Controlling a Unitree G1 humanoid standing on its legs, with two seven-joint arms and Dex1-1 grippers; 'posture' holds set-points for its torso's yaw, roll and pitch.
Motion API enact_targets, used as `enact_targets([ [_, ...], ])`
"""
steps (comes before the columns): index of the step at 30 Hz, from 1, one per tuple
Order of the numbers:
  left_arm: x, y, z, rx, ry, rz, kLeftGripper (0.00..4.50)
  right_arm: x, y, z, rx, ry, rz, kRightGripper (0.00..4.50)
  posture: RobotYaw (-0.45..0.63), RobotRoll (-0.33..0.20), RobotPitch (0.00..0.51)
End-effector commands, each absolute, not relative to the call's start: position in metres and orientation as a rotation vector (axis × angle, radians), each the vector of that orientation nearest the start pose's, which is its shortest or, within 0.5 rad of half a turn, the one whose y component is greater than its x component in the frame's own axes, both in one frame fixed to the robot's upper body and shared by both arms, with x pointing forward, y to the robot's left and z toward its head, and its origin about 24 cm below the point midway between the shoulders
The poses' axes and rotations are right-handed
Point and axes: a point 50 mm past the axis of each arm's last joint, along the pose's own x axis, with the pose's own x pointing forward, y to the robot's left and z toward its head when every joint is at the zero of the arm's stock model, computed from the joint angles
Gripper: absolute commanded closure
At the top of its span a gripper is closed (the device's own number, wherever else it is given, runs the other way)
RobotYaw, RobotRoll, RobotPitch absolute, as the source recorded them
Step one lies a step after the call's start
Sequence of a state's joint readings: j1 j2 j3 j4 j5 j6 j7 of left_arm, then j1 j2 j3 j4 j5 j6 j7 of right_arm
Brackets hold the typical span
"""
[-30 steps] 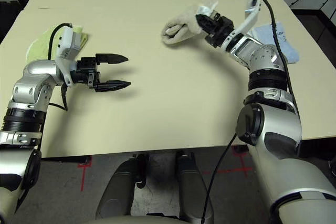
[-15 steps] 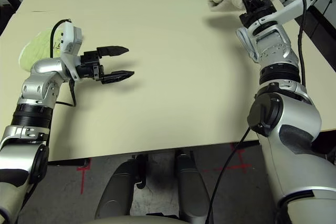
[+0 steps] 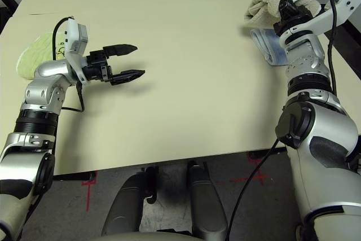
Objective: Fold the towel and set it aside.
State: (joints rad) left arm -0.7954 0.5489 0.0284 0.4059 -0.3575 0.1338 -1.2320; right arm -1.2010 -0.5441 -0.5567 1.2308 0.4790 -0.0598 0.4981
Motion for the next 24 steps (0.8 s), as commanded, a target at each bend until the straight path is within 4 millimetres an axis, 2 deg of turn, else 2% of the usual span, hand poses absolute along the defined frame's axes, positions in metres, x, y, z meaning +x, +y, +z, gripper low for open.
enact_targets([
  [1,0.338,0.191,0.208,0.278,-0.174,-1.151,0.0,0.396,-0.293,0.247,0.51,-0.429,0.073,4.46,-0.01,0.0,0.258],
  [9,0.338,0.189,0.212,0.259,-0.201,-1.115,0.0,0.395,-0.296,0.261,0.491,-0.45,0.083,4.46,-0.01,0.0,0.29],
  [16,0.341,0.19,0.216,0.257,-0.209,-1.093,0.0,0.393,-0.3,0.262,0.464,-0.437,0.072,4.46,-0.02,0.0,0.332],
  [24,0.338,0.192,0.213,0.257,-0.2,-1.088,0.0,0.394,-0.299,0.261,0.461,-0.432,0.077,4.46,-0.01,0.0,0.331],
])
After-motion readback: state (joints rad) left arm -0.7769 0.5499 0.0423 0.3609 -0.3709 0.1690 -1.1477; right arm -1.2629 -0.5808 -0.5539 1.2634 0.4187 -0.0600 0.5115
